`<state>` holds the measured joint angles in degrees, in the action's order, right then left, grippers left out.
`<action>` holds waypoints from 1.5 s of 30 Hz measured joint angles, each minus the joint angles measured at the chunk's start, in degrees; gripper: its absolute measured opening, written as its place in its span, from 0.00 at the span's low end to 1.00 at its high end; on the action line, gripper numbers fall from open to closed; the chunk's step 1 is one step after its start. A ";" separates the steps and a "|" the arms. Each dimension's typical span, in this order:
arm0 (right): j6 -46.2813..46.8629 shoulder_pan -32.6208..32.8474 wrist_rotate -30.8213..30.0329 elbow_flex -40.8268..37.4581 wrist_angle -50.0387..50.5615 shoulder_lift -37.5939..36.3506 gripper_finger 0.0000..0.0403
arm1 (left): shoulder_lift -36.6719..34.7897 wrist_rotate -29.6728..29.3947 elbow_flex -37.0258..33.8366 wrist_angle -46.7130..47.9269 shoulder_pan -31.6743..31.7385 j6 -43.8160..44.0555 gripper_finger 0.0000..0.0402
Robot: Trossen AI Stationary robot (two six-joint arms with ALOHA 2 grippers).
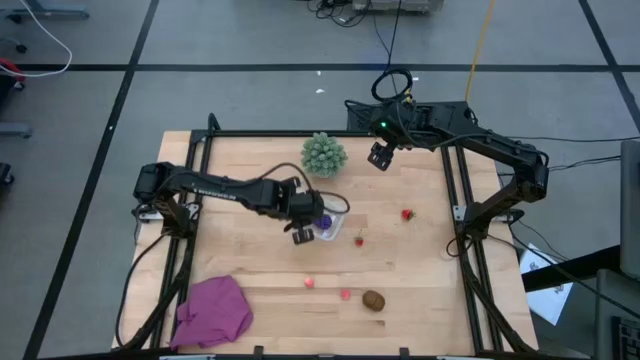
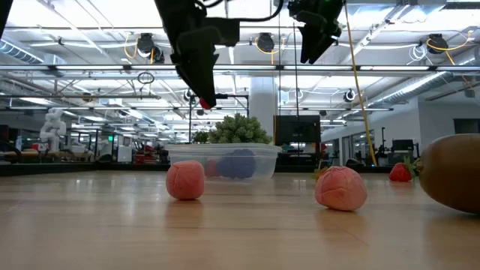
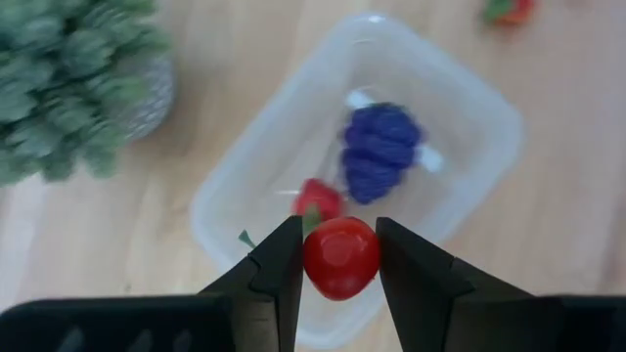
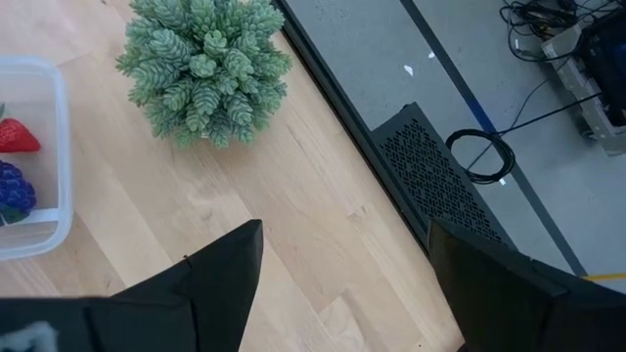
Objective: Pick and placing Produce into tupperware
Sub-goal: Put the cherry into the transparent bin
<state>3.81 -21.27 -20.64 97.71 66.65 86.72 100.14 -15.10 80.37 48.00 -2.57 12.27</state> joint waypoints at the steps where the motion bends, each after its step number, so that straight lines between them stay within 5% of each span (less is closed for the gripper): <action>1: -0.08 0.02 0.00 0.00 0.00 0.00 0.70 | 0.00 0.10 -0.26 -0.03 0.76 -0.10 0.30; 22: -1.48 0.01 -0.02 0.00 -0.24 0.00 0.70 | 0.48 7.82 -13.63 -11.51 5.92 0.20 0.30; 45: -1.46 0.00 -0.02 0.00 -0.48 0.02 0.70 | 3.87 9.30 -14.17 -14.97 5.81 0.42 0.30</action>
<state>2.35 -21.27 -20.67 97.71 66.18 86.74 104.00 -5.80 66.20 33.03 3.25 12.69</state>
